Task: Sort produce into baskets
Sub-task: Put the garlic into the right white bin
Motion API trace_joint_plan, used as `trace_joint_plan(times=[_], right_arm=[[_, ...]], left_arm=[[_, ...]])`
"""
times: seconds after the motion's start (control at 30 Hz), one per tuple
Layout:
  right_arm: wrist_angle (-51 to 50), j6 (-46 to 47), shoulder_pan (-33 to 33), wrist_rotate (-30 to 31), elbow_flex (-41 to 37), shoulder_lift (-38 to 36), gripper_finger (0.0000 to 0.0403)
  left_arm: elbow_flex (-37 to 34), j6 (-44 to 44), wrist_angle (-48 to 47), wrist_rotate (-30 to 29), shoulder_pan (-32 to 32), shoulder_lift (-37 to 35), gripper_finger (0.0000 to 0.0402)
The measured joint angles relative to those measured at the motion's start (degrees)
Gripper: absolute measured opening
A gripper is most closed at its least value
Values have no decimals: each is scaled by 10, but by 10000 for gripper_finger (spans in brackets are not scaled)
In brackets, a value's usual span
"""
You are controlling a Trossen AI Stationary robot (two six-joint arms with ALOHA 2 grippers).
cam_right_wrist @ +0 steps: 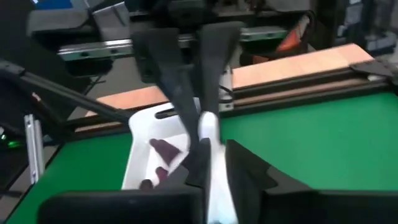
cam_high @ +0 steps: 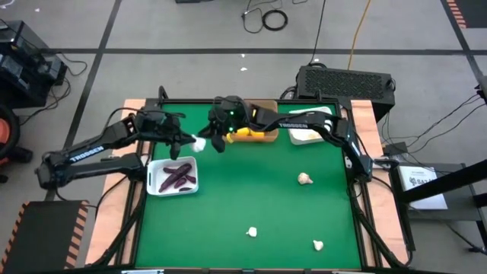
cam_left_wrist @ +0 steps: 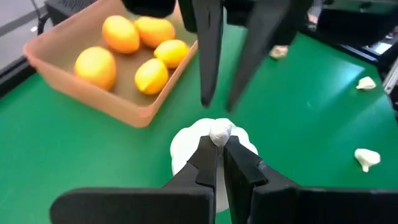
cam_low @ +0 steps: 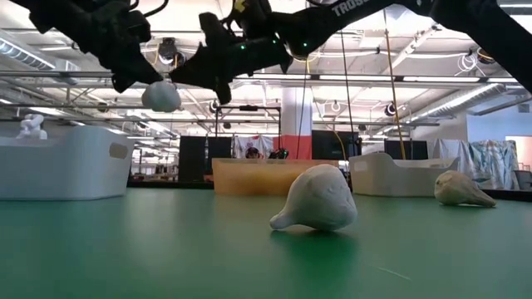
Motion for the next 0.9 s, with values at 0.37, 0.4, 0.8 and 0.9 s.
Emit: trace_joint_plan(times=[0.37, 0.4, 0.8, 0.9], right_arm=[[29, -6, 14, 1, 0, 0, 179], [33, -3, 14, 2, 0, 0, 187], [34, 0, 18, 1, 0, 0, 179], [34, 0, 18, 1, 0, 0, 170]], left_arm=[[0, -9, 12, -1, -30, 30, 13], [0, -10, 13, -2, -33, 34, 13], [0, -9, 57, -5, -47, 42, 13], [0, -9, 60, -6, -47, 42, 13]])
